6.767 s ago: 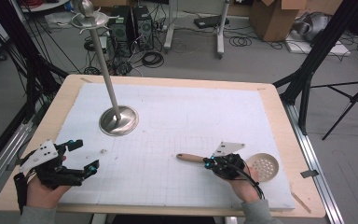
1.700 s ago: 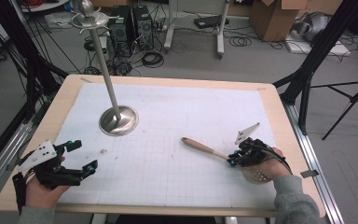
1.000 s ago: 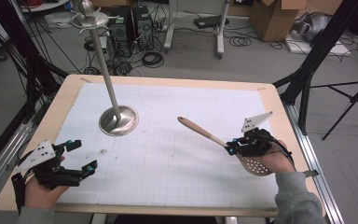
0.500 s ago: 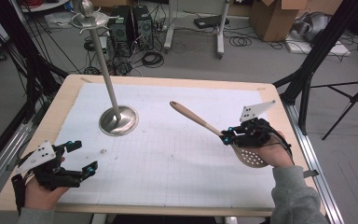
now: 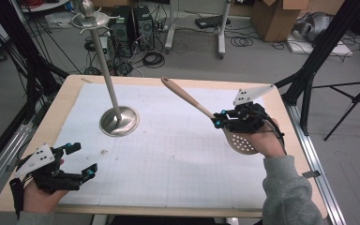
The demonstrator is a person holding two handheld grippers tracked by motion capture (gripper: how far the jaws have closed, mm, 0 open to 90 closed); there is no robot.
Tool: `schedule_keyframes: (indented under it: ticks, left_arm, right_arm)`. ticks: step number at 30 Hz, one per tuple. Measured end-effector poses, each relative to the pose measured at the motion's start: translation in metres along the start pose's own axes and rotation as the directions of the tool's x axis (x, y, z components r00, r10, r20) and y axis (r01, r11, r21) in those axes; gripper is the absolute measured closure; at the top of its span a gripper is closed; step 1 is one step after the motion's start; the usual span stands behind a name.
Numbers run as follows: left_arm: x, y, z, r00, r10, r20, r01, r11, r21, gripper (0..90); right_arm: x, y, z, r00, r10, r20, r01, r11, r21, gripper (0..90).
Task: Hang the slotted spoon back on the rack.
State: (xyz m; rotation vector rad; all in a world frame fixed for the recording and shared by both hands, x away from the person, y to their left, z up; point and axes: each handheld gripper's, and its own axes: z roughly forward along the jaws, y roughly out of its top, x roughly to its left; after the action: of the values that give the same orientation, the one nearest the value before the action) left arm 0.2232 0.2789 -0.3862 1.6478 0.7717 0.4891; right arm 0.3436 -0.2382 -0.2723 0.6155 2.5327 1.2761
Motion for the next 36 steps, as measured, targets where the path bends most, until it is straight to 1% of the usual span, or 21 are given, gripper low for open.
schedule_keyframes:
  ticks: [3, 5, 7, 9, 12, 20, 21, 24, 26, 29, 30, 31, 34, 36]
  left_arm:
    - [0.000, 0.000, -0.001, 1.0000, 0.000, -0.005, 0.000, 1.0000, 0.002, 2.5]
    - [-0.001, 0.000, -0.001, 0.9999, -0.001, -0.015, 0.002, 1.0000, 0.006, 2.5]
    - [0.000, -0.001, -0.002, 0.9999, -0.001, -0.013, 0.002, 1.0000, 0.007, 2.5]
    - [0.000, -0.001, -0.003, 0.9998, -0.003, -0.017, 0.003, 1.0000, 0.009, 2.5]
    - [0.000, -0.001, -0.005, 0.9998, -0.005, -0.019, 0.005, 1.0000, 0.007, 2.5]
    - [-0.002, -0.002, -0.009, 0.9997, -0.010, -0.023, 0.010, 0.9999, 0.006, 2.5]
    - [-0.002, -0.002, -0.009, 0.9997, -0.006, -0.025, 0.006, 1.0000, 0.004, 2.5]
    - [-0.003, -0.002, -0.010, 0.9997, -0.007, -0.025, 0.007, 1.0000, 0.001, 2.5]
    - [-0.003, -0.002, -0.010, 0.9997, -0.007, -0.023, 0.007, 1.0000, -0.002, 2.5]
    - [-0.003, -0.002, -0.011, 0.9998, -0.005, -0.021, 0.005, 1.0000, 0.000, 2.5]
    - [-0.003, -0.002, -0.011, 0.9998, -0.007, -0.021, 0.007, 1.0000, -0.002, 2.5]
    - [-0.004, -0.002, -0.011, 0.9998, -0.007, -0.019, 0.007, 1.0000, -0.005, 2.5]
    - [-0.006, -0.001, -0.010, 1.0000, -0.002, -0.006, 0.002, 1.0000, -0.009, 2.5]
    - [-0.007, 0.000, -0.010, 1.0000, -0.002, -0.002, 0.002, 1.0000, -0.009, 2.5]
  right_arm:
    - [0.001, 0.007, 0.001, 1.0000, -0.008, -0.002, 0.008, 1.000, -0.019, 78.4]
    - [0.001, 0.011, 0.002, 0.9997, -0.026, -0.004, 0.026, 0.999, -0.021, 78.4]
    - [0.002, 0.016, 0.003, 0.9995, -0.030, -0.008, 0.029, 0.999, -0.024, 78.4]
    - [0.002, 0.020, 0.005, 0.9993, -0.036, -0.001, 0.036, 0.999, -0.031, 78.4]
    - [0.001, 0.027, 0.006, 0.9979, -0.065, 0.010, 0.065, 0.997, -0.032, 78.4]
    - [0.001, 0.042, 0.003, 0.9972, -0.074, 0.011, 0.074, 0.996, -0.041, 78.4]
    - [0.000, 0.044, 0.003, 0.9961, -0.088, 0.014, 0.088, 0.995, -0.049, 78.4]
    - [0.002, 0.051, 0.002, 0.9963, -0.086, 0.007, 0.086, 0.995, -0.058, 78.3]
    - [0.002, 0.056, 0.003, 0.9961, -0.088, 0.006, 0.089, 0.994, -0.068, 78.4]
    - [0.004, 0.063, 0.004, 0.9959, -0.090, 0.007, 0.091, 0.994, -0.062, 78.4]
    - [0.004, 0.065, 0.005, 0.9953, -0.096, 0.007, 0.096, 0.993, -0.068, 78.3]
    - [0.004, 0.067, 0.006, 0.9955, -0.095, 0.001, 0.095, 0.993, -0.070, 78.4]
    - [0.005, 0.072, 0.009, 0.9943, -0.106, 0.008, 0.106, 0.991, -0.083, 78.4]
    - [0.006, 0.075, 0.011, 0.9951, -0.099, 0.005, 0.099, 0.991, -0.089, 78.4]
